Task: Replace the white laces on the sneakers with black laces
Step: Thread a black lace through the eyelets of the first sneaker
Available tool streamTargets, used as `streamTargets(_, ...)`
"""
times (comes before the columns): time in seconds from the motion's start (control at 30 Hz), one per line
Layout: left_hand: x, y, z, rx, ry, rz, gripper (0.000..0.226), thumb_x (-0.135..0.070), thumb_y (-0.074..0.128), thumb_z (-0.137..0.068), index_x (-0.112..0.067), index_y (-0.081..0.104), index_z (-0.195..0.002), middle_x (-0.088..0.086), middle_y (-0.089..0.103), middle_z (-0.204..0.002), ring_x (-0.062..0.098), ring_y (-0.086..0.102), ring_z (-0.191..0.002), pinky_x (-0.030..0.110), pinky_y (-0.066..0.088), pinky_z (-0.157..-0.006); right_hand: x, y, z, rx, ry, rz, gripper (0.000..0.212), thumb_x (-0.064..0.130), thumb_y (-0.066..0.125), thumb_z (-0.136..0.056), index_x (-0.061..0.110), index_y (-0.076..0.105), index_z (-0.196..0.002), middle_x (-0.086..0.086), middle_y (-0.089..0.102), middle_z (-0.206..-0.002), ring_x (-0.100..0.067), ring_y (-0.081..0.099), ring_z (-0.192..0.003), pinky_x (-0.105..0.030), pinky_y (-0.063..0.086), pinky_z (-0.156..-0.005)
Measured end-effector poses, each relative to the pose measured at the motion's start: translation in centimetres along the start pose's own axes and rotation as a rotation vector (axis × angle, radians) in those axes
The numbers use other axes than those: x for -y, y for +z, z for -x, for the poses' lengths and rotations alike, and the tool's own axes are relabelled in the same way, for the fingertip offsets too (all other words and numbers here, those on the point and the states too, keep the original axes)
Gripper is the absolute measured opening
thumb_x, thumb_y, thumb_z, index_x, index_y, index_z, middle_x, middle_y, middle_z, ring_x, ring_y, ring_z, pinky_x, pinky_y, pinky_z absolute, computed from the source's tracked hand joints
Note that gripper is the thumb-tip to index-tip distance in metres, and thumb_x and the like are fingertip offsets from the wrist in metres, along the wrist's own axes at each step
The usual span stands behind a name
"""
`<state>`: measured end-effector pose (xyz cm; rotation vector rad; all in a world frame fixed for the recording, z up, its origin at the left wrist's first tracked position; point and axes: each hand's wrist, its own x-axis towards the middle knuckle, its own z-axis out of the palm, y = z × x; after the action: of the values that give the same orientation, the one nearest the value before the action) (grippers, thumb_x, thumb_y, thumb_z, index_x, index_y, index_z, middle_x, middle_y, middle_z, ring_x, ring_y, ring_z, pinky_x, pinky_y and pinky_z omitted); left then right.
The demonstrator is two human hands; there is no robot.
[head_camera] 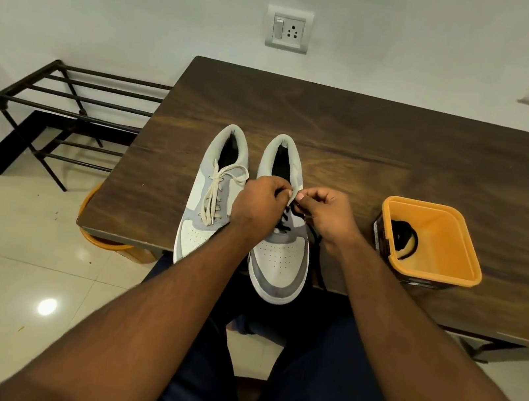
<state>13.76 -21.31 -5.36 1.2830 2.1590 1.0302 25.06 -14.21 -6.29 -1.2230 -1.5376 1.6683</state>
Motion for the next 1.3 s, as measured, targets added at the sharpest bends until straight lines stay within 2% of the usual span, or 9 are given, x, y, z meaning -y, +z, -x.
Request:
streamTargets(0.17, -0.4, -0.1, 0.7, -0.158, 0.237, -0.648, 0.032, -0.025, 0.054, -0.095, -0.027, 0.057, -0.127, 0.006, 0.047, -0.126, 0.026, 0.044, -0.115, 0.042, 0.037, -0.097, 0.3, 0.4, -0.3, -0.008, 0.008, 0.063, 0.016, 0.003, 0.057, -0.094, 0.009, 0.064, -0.08, -0.003, 0.064, -0.072, -0.009, 0.057, -0.06, -0.015, 0.049, -0.052)
streamTargets(0.27, -0.7, -0.7, 0.1, -0.083, 0.122, -0.641, 0.038, -0.032, 0.055, -0.094, -0.03, 0.052, -0.131, 0.004, 0.035, -0.147, 0.027, 0.029, -0.138, 0.052, 0.019, -0.112, 0.7, -0.1, -1.2, 0.035, -0.03, 0.25, 0.016, 0.006, 0.055, -0.096, 0.013, 0.059, -0.082, 0.0, 0.061, -0.074, -0.01, 0.055, -0.063, -0.02, 0.051, -0.058)
streamTargets(0.4, -0.6, -1.7, -0.2, 0.016, 0.014, -0.467, 0.036, -0.039, 0.055, -0.094, -0.026, 0.058, -0.127, -0.003, 0.05, -0.138, 0.019, 0.052, -0.125, 0.048, -0.008, -0.118, 2.8, -1.6, -2.6, 0.177, -0.155, 0.672, 0.007, 0.013, 0.059, -0.094, 0.007, 0.063, -0.092, 0.004, 0.06, -0.078, -0.013, 0.056, -0.076, -0.035, 0.05, -0.075)
streamTargets(0.53, -0.8, -1.9, 0.5, 0.01, -0.012, -0.376, 0.033, -0.038, 0.056, -0.095, -0.027, 0.059, -0.126, -0.006, 0.051, -0.141, 0.017, 0.055, -0.123, 0.04, -0.023, -0.114, 6.0, -3.2, -3.8, 0.229, -0.254, 0.937, 0.009, 0.014, 0.059, -0.094, 0.007, 0.063, -0.093, 0.007, 0.055, -0.08, -0.006, 0.051, -0.069, -0.025, 0.041, -0.063)
streamTargets(0.67, -0.7, -1.8, 0.8, 0.011, -0.014, -0.353, 0.033, -0.038, 0.055, -0.095, -0.028, 0.058, -0.126, -0.01, 0.052, -0.138, 0.016, 0.052, -0.126, 0.041, -0.019, -0.118, 8.8, -4.7, -5.9, 0.166, -0.31, 1.04, 0.009, 0.014, 0.054, -0.096, 0.009, 0.061, -0.097, 0.002, 0.057, -0.089, -0.005, 0.049, -0.07, -0.021, 0.037, -0.059)
streamTargets(0.87, -0.7, -1.9, 1.2, 0.012, -0.026, -0.334, 0.038, -0.037, 0.053, -0.097, -0.026, 0.054, -0.134, -0.01, 0.05, -0.142, 0.027, 0.032, -0.141, 0.039, -0.012, -0.12, 10.0, -4.4, -7.2, 0.009, -0.39, 1.098, 0.01, 0.018, 0.054, -0.096, 0.013, 0.062, -0.094, -0.006, 0.064, -0.103, -0.022, 0.059, -0.092, -0.038, 0.049, -0.081)
streamTargets(1.03, -0.8, -2.1, 1.1, 0.029, -0.031, -0.327, 0.04, -0.034, 0.054, -0.097, -0.025, 0.052, -0.136, -0.006, 0.052, -0.139, 0.029, 0.035, -0.139, 0.037, 0.002, -0.122, 6.3, -2.9, -4.6, -0.054, -0.385, 0.953, 0.031, 0.023, 0.052, -0.097, 0.013, 0.056, -0.127, -0.008, 0.065, -0.113, -0.025, 0.061, -0.103, -0.039, 0.05, -0.089)
streamTargets(1.17, -1.3, -2.1, 1.7, 0.0, -0.005, -0.337, 0.037, -0.03, 0.053, -0.098, -0.02, 0.053, -0.134, -0.002, 0.054, -0.136, 0.029, 0.045, -0.131, 0.035, 0.002, -0.121, 3.8, -2.4, -2.0, 0.118, -0.448, 0.93, 0.012, 0.017, 0.06, -0.093, 0.016, 0.065, -0.104, 0.005, 0.063, -0.087, -0.008, 0.057, -0.077, -0.024, 0.051, -0.073)
streamTargets(1.3, -1.3, -2.0, 1.8, -0.005, -0.005, -0.334, 0.034, -0.029, 0.052, -0.098, -0.019, 0.054, -0.131, -0.002, 0.055, -0.135, 0.03, 0.046, -0.129, 0.035, 0.003, -0.121, 2.8, -1.5, -1.4, 0.229, -0.436, 1.036, 0.011, 0.017, 0.062, -0.092, 0.018, 0.071, -0.099, 0.005, 0.066, -0.09, -0.013, 0.06, -0.082, -0.022, 0.039, -0.066)
